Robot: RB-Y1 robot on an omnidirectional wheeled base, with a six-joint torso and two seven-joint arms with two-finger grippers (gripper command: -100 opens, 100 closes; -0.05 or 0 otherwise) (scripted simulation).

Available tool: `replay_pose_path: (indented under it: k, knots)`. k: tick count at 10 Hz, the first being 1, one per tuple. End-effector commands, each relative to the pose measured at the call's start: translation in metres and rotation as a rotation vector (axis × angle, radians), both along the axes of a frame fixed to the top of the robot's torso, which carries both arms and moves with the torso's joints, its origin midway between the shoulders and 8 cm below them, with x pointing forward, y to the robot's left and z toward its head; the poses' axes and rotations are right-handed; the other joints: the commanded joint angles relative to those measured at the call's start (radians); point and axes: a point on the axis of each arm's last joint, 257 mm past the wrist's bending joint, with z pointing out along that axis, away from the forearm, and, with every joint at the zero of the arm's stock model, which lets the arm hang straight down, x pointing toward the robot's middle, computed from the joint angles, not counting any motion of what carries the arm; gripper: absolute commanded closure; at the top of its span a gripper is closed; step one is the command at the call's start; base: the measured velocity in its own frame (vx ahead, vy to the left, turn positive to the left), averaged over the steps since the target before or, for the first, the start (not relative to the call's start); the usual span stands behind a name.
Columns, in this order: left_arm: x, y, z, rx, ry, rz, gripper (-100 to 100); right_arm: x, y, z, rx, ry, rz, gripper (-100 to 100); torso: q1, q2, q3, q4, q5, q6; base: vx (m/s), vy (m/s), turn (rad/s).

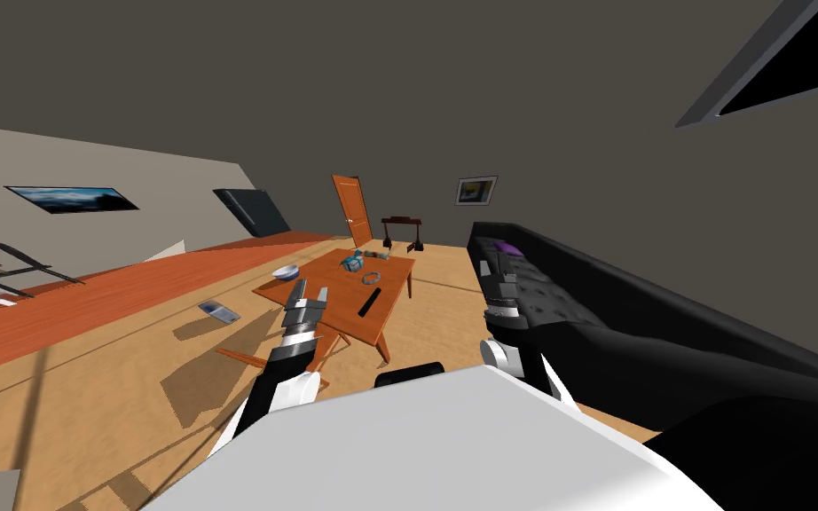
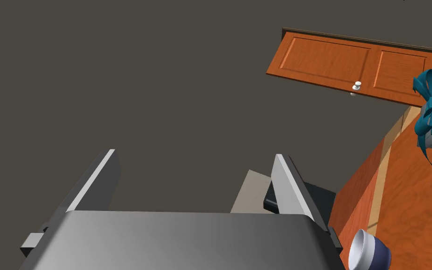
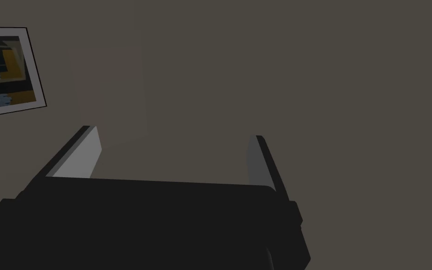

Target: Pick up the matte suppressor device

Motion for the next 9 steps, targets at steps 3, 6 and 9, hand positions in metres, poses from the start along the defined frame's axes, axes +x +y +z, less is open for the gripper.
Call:
replay_pose_path:
  k: [3, 6, 9]
  knots:
    - [0.018, 0.006, -0.039, -0.011, 0.124, -0.011, -100, 0.0, 0.0, 0.0, 0.0, 0.0, 0.0, 0, 0.0, 0.001, 0.001, 0.0, 0.0, 0.0, 0.014, -0.13, 0.058]
    - [0.03, 0.012, -0.07, -0.023, 0.222, -0.014, -100, 0.0, 0.0, 0.0, 0.0, 0.0, 0.0, 0, 0.0, 0.001, 0.001, 0.0, 0.0, 0.0, 0.012, -0.134, 0.065]
    - [0.041, 0.021, -0.103, -0.037, 0.325, -0.011, -100, 0.0, 0.0, 0.0, 0.0, 0.0, 0.0, 0, 0.0, -0.001, 0.0, 0.0, 0.0, 0.0, 0.035, -0.14, 0.068]
